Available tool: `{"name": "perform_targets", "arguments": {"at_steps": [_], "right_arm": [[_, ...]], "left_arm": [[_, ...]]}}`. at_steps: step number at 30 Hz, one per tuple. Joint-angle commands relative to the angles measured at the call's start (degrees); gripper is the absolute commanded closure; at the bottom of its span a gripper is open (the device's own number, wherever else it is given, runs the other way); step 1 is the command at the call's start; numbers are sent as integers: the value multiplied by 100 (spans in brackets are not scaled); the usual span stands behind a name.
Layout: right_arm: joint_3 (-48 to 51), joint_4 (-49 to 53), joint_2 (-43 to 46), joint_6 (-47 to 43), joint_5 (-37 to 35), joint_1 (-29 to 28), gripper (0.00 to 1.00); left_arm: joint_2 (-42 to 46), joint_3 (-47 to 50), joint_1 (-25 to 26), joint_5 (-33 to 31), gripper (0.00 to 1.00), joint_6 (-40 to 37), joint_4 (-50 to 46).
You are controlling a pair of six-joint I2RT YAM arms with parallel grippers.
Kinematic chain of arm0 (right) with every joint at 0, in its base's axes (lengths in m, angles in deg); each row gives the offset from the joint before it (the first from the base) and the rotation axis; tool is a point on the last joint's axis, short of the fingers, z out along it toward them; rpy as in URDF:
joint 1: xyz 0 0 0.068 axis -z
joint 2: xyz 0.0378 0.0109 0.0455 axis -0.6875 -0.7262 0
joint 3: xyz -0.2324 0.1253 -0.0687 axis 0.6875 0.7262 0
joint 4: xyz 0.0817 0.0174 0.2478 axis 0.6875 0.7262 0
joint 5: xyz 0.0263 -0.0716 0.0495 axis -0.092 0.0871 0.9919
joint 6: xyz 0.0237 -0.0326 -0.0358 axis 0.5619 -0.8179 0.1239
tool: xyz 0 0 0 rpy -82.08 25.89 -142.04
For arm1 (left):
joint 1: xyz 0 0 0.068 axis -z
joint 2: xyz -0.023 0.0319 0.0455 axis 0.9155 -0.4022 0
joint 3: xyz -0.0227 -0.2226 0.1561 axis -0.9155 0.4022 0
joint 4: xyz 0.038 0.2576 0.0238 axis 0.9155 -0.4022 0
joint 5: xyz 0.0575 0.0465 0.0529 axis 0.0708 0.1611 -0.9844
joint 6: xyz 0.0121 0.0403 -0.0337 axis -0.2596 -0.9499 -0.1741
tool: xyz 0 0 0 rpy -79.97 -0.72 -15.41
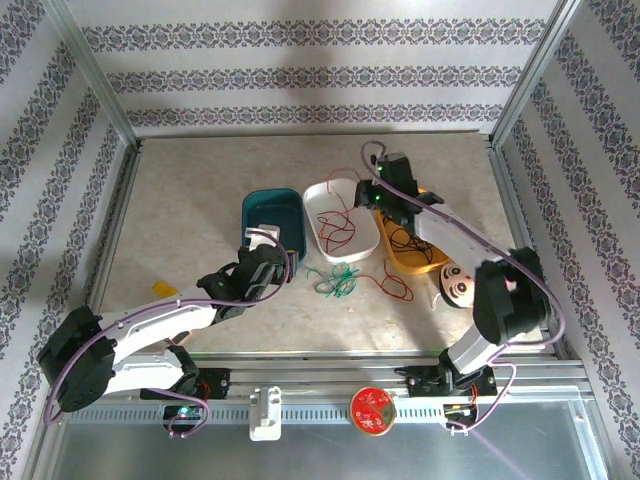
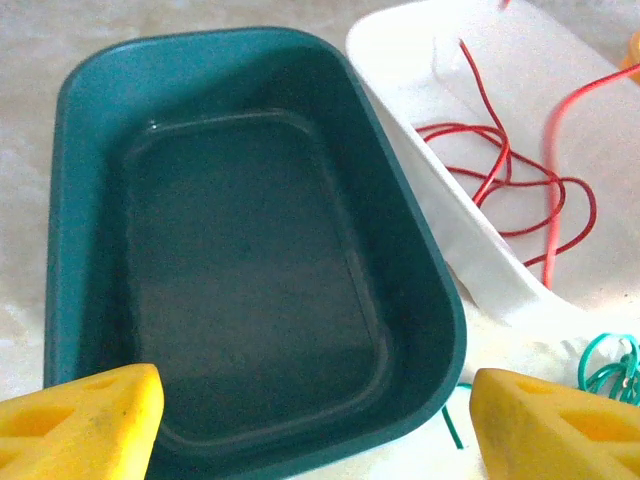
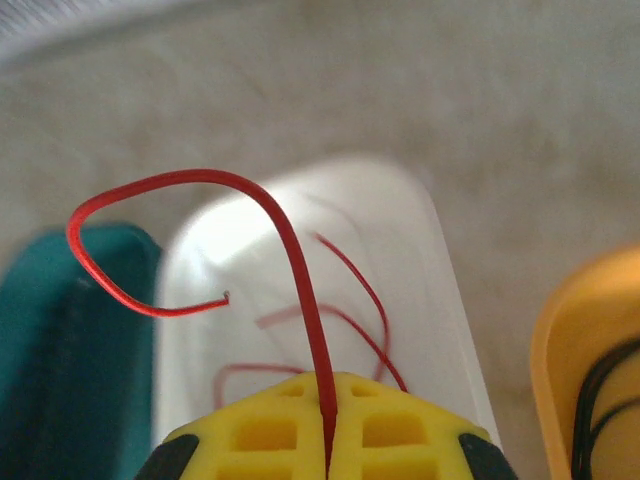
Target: Untangle the cables
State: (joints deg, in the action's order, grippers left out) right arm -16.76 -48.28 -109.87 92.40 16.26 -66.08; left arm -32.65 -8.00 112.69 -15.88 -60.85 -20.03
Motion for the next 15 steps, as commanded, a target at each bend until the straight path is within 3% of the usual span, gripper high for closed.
{"name": "perform_targets", "arguments": {"at_steps": [1,10,12,15], "right_arm": [[-403,701,-395,182,-393,-163,100],[-1223,1582,-1289,207,-601,-349,100],[-1246,1605,-1215,184,-557,-369,92],[-1149,1553,-822,151,-729,-397,67]], "left_arm": [[-33,-165,-36,98,19,40,-6],[-140,-216,-36,304,19,-48,-63],[-202,-257,-36,432,19,-114,-42],[-313,-339,-36,654,18,-280,-4]]}}
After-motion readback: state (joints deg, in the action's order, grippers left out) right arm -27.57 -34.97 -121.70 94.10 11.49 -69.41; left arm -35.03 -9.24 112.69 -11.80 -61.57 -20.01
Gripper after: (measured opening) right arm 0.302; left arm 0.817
